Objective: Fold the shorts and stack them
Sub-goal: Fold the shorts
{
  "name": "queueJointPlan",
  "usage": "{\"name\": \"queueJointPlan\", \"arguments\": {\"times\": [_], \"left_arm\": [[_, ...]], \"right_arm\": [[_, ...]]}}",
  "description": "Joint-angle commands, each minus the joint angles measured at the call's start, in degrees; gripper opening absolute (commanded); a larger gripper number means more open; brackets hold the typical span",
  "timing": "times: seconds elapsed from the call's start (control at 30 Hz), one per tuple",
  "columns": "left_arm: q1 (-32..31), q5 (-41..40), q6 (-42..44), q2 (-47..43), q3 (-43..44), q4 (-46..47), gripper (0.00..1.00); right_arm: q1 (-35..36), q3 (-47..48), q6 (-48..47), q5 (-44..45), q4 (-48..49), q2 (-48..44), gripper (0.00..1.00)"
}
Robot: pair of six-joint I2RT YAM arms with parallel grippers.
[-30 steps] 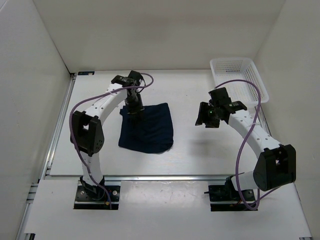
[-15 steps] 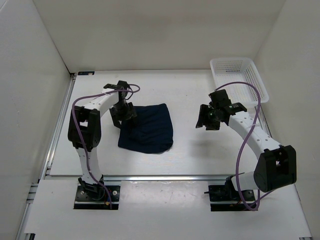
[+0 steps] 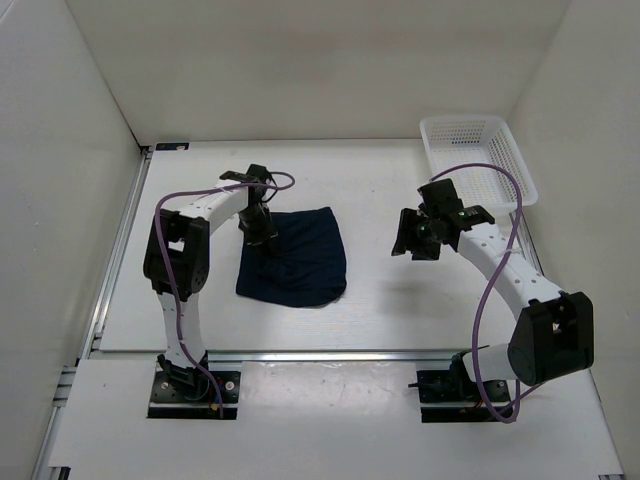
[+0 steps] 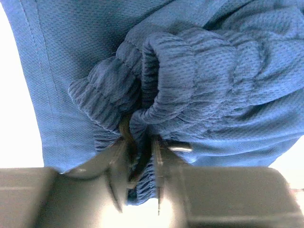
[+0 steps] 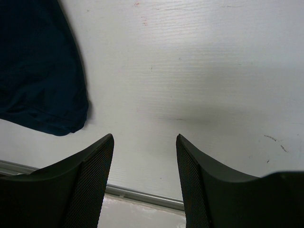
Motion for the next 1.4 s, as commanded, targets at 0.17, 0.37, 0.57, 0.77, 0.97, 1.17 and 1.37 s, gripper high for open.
{"name": "queueJointPlan", "arguments": {"times": [0.17,0.37,0.57,0.77,0.97,1.17,1.37], "left_arm": [[0.2,-1.5,1.5,0.6,2.0,-0.5,0.55],[0.2,-0.8,2.0,1.3,2.0,-0.5,0.38],[0.2,-1.3,2.5,-2.2,7.0,-4.0,0.10],[0.8,-3.7,3.0,-7.5,14.6,-10.9,0.10],[5.3,-3.3,4.8,-10.9,13.5,-13.0,0.10],[10.3,-8.8,6.5,-8.6,5.4,-7.4,0.10],[15.7,-11.9,5.9,0.1,3.5,-4.3,0.10]], "right_arm": [[-0.2,-0.2,-1.1,-0.3,0.0,-1.8,0.60],[-0.2,-0.2,-1.1,-0.3,0.0,-1.8,0.60],[-0.2,-0.2,-1.1,-0.3,0.0,-1.8,0.60],[-0.2,-0.2,-1.1,-0.3,0.5,-1.8,0.74],[-0.2,-0.2,-1.1,-0.3,0.5,-1.2,0.75],[-0.2,-0.2,-1.6,-1.5,1.0,-0.1,0.76],[0.3,-1.3,-3.3,-11.2,4.5,-0.1,0.89]]}}
